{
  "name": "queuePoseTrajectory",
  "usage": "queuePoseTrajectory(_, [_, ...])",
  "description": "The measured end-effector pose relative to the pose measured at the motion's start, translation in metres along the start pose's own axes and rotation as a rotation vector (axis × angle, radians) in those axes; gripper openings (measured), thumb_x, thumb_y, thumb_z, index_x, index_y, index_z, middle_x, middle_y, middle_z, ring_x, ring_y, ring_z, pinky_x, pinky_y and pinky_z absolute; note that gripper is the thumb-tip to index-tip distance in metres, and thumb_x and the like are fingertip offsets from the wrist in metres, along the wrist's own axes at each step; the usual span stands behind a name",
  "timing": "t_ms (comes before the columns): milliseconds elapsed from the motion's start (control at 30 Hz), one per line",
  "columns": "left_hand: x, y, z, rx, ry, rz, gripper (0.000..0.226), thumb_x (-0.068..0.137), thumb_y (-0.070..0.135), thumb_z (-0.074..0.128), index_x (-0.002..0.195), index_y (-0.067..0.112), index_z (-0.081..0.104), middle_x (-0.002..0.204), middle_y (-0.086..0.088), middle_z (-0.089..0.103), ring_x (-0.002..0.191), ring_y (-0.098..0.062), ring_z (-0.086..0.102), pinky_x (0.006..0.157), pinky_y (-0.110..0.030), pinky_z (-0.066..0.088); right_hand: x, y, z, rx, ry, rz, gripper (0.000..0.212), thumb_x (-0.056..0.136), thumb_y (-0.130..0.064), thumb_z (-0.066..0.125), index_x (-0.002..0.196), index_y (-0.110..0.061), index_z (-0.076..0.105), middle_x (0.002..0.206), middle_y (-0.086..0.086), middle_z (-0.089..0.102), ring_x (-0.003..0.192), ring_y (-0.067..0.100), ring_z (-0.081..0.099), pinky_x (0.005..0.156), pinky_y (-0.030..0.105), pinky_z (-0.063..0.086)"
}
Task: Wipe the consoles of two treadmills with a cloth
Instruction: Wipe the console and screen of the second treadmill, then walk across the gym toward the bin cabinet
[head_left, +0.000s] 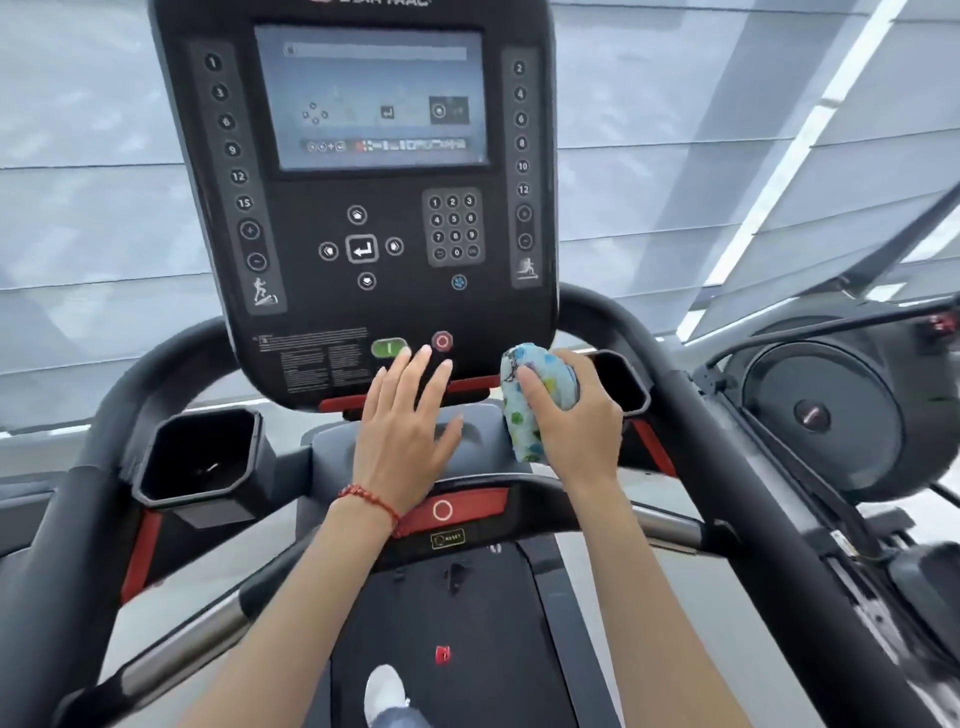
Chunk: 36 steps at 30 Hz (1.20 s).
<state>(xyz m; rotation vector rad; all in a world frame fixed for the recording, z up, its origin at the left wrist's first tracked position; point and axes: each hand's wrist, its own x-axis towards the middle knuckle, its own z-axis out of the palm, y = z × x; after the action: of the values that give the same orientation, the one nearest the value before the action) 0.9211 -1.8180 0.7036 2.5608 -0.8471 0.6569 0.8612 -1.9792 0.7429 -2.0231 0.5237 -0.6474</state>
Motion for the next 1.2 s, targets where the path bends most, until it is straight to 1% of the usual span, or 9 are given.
queuePoseTrajectory(167, [-0.009,0.052,0.012,-0.065,-0.073,0.094,0.051,0.087,0.034,0.042,0.128,0.004,0.051,0.134,-0.02,0.048,0.128,-0.034,0.036,0.104,-0.051,0.034,-0.027,0.031,-0.049,-0.045,0.083,0.072,0.032,0.081,-0.046,0.065,0.106,-0.027,0.058,0.083,-0.012,0.06,0.076,0.006,0.058,0.063,0.013,0.044])
queuePoseTrajectory(300, [-0.01,0.084,0.023,-0.122,-0.133,0.187,0.053,0.088,0.035,0.04,0.127,0.002,0.052,0.134,-0.022,0.048,0.128,-0.036,0.037,0.104,-0.052,0.035,-0.046,0.057,-0.081,-0.056,0.188,0.164,0.029,0.081,-0.047,0.065,0.103,-0.031,0.056,0.081,-0.018,0.059,0.079,0.006,0.06,0.072,0.029,0.054])
queuePoseTrajectory(433, [-0.008,0.11,0.037,-0.176,-0.174,0.308,0.053,0.087,0.035,0.04,0.126,0.002,0.054,0.131,-0.021,0.051,0.126,-0.033,0.035,0.101,-0.053,0.038,-0.067,0.076,-0.105,-0.098,0.297,0.258,0.03,0.081,-0.049,0.062,0.104,-0.032,0.055,0.085,-0.014,0.061,0.082,0.012,0.062,0.073,0.037,0.056])
queuePoseTrajectory(600, [-0.008,0.139,0.059,-0.28,-0.24,0.491,0.052,0.086,0.034,0.041,0.126,0.003,0.054,0.129,-0.021,0.053,0.125,-0.032,0.035,0.099,-0.054,0.039,-0.102,0.094,-0.127,-0.136,0.479,0.379,0.025,0.082,-0.047,0.062,0.101,-0.033,0.053,0.086,-0.012,0.061,0.079,0.007,0.062,0.068,0.027,0.055])
queuePoseTrajectory(733, [-0.012,0.162,0.074,-0.37,-0.291,0.661,0.048,0.085,0.034,0.041,0.125,0.009,0.048,0.13,-0.018,0.052,0.126,-0.032,0.037,0.105,-0.048,0.031,-0.137,0.104,-0.139,-0.101,0.682,0.527,0.027,0.083,-0.043,0.064,0.104,-0.028,0.057,0.088,-0.009,0.064,0.082,0.007,0.061,0.066,0.022,0.05])
queuePoseTrajectory(800, [-0.016,0.174,0.079,-0.403,-0.329,0.741,0.049,0.085,0.035,0.041,0.124,0.008,0.051,0.13,-0.018,0.052,0.126,-0.032,0.038,0.104,-0.048,0.033,-0.155,0.107,-0.143,-0.083,0.769,0.582,0.027,0.083,-0.041,0.064,0.105,-0.027,0.058,0.087,-0.01,0.063,0.081,0.005,0.061,0.063,0.017,0.047])
queuePoseTrajectory(967, [-0.032,0.213,0.083,-0.473,-0.405,0.945,0.053,0.086,0.035,0.04,0.125,0.003,0.056,0.129,-0.021,0.053,0.125,-0.036,0.042,0.099,-0.054,0.038,-0.206,0.109,-0.152,-0.075,0.965,0.698,0.029,0.084,-0.04,0.064,0.109,-0.025,0.058,0.088,-0.011,0.062,0.081,0.004,0.061,0.066,0.022,0.052])
queuePoseTrajectory(1067, [-0.052,0.238,0.08,-0.522,-0.439,1.044,0.054,0.086,0.036,0.039,0.125,0.003,0.056,0.129,-0.02,0.054,0.125,-0.034,0.04,0.102,-0.05,0.036,-0.243,0.109,-0.159,-0.089,1.064,0.746,0.028,0.084,-0.041,0.064,0.106,-0.027,0.057,0.087,-0.012,0.063,0.081,0.005,0.062,0.068,0.025,0.054])
queuePoseTrajectory(1200, [-0.093,0.272,0.067,-0.563,-0.473,1.204,0.054,0.087,0.037,0.038,0.126,0.004,0.055,0.13,-0.019,0.053,0.126,-0.032,0.037,0.104,-0.049,0.03,-0.301,0.103,-0.172,-0.092,1.234,0.814,0.021,0.084,-0.04,0.063,0.101,-0.029,0.055,0.083,-0.018,0.061,0.08,0.002,0.061,0.063,0.018,0.049])
